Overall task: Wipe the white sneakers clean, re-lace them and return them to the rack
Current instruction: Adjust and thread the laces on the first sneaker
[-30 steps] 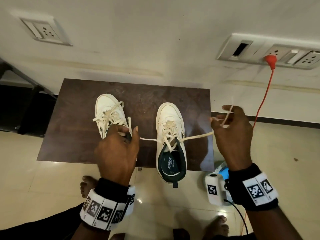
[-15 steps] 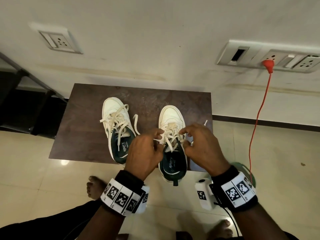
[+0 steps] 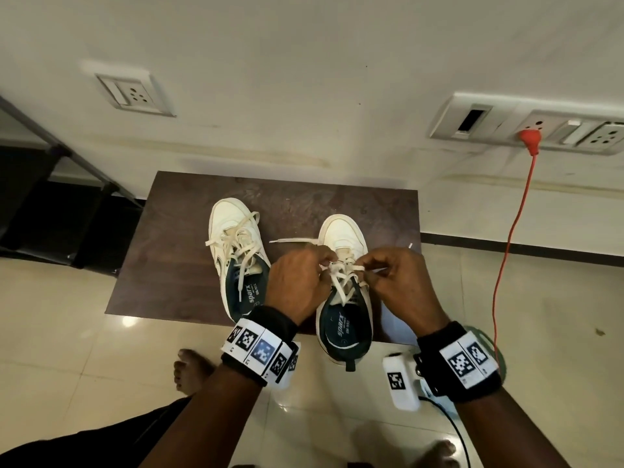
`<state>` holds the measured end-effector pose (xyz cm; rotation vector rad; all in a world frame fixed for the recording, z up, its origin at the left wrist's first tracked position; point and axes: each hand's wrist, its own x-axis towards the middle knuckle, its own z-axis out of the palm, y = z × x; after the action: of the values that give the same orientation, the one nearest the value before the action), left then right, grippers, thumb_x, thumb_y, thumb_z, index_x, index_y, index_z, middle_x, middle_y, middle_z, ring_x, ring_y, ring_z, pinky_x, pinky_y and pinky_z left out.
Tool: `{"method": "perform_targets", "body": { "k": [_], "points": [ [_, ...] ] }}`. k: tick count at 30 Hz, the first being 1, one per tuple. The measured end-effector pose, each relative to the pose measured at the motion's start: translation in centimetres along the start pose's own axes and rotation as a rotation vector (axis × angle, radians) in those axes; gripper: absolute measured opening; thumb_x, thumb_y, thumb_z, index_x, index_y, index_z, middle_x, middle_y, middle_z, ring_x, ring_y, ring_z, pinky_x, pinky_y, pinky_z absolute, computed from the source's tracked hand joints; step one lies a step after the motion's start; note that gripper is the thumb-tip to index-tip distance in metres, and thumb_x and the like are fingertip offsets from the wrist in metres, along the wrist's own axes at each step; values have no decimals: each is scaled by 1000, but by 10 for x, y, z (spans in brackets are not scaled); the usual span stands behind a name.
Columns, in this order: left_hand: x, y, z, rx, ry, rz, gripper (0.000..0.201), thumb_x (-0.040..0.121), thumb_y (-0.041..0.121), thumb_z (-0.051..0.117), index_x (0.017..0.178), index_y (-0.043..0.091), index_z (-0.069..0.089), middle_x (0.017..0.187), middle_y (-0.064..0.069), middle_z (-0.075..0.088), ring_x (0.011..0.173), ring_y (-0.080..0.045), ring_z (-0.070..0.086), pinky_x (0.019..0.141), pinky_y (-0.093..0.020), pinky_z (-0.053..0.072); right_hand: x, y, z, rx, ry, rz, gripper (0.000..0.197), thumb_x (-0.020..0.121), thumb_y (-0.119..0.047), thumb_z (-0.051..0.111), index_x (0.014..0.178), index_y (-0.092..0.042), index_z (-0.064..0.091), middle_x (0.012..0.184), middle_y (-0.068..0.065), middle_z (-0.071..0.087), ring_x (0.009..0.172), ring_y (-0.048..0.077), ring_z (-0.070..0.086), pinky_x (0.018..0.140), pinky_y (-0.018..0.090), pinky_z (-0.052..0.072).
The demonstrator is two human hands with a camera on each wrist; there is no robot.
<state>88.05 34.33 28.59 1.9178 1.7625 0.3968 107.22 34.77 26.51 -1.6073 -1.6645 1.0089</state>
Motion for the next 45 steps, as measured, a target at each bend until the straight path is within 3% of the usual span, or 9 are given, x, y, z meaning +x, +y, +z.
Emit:
{"method": "perform_targets", "body": {
  "k": [4, 8, 18, 24, 29, 33, 37, 41, 45],
  "points": [
    [0, -12, 9, -41, 6, 24, 24, 85, 25, 67, 107, 34, 74, 98, 10, 73, 87, -13, 69, 77, -38, 56, 0, 11, -2, 115, 8, -6, 29, 76, 10, 78, 89, -16, 81, 86, -3, 78, 80, 12, 74, 82, 34, 61],
    [-1, -19, 17, -73, 48, 21, 21, 86, 24, 71, 102, 36, 76, 96, 9, 73, 85, -16, 68, 75, -38, 55, 5, 13, 2, 255, -7, 71, 38, 74, 14, 78, 99, -15, 78, 89, 0, 78, 82, 13, 74, 82, 32, 61],
    [-4, -23, 20, -38, 61, 67, 10, 93, 25, 63, 103, 26, 67, 94, 5, 71, 84, -20, 67, 72, -40, 54, 9, 21, 6, 213, -14, 67, 17, 79, 2, 80, 94, -6, 78, 89, 3, 76, 81, 19, 74, 81, 46, 62],
    [-3, -23, 18, 2, 53, 66, 12, 100, 33, 56, 105, 26, 64, 92, 5, 73, 82, -21, 68, 68, -38, 52, 7, 11, 9, -271, 9, -211, 9, 89, -5, 65, 89, -13, 70, 77, 1, 72, 69, 17, 65, 66, 39, 54],
    [-2, -25, 19, 6, 38, 54, 13, 101, 36, 53, 107, 28, 62, 90, 5, 72, 80, -22, 68, 68, -40, 53, 6, 7, 9, -325, 46, -234, 9, 90, -1, 65, 91, -10, 67, 77, 4, 72, 69, 22, 65, 62, 23, 38],
    [-5, -19, 15, -49, 68, 37, 9, 95, 32, 64, 104, 30, 62, 90, 10, 73, 82, -17, 69, 70, -37, 54, 6, 3, 9, -159, 47, -91, 17, 86, -4, 74, 97, -16, 67, 83, -2, 72, 76, 12, 69, 73, 26, 56],
    [-21, -9, 5, -61, 240, -28, 18, 85, 30, 78, 98, 29, 65, 88, 15, 72, 74, -9, 66, 66, -31, 52, 2, -2, 1, -137, 145, 56, 24, 81, -14, 83, 91, -21, 62, 77, -10, 66, 71, 2, 64, 67, 19, 53],
    [-33, -4, 7, -61, 229, 3, 11, 82, 29, 80, 87, 30, 71, 80, 14, 69, 72, -8, 62, 64, -34, 53, -2, -4, 1, -149, 83, 0, 19, 78, -11, 83, 81, -23, 69, 73, -14, 67, 67, 2, 64, 77, 33, 59],
    [-30, 0, 12, -93, 168, -1, 5, 86, 29, 76, 90, 28, 72, 82, 12, 72, 74, -10, 66, 68, -31, 55, -3, -6, 8, -127, -50, -56, 19, 82, -9, 78, 96, -21, 78, 90, -6, 74, 78, 6, 68, 76, 37, 60]
  ]
}}
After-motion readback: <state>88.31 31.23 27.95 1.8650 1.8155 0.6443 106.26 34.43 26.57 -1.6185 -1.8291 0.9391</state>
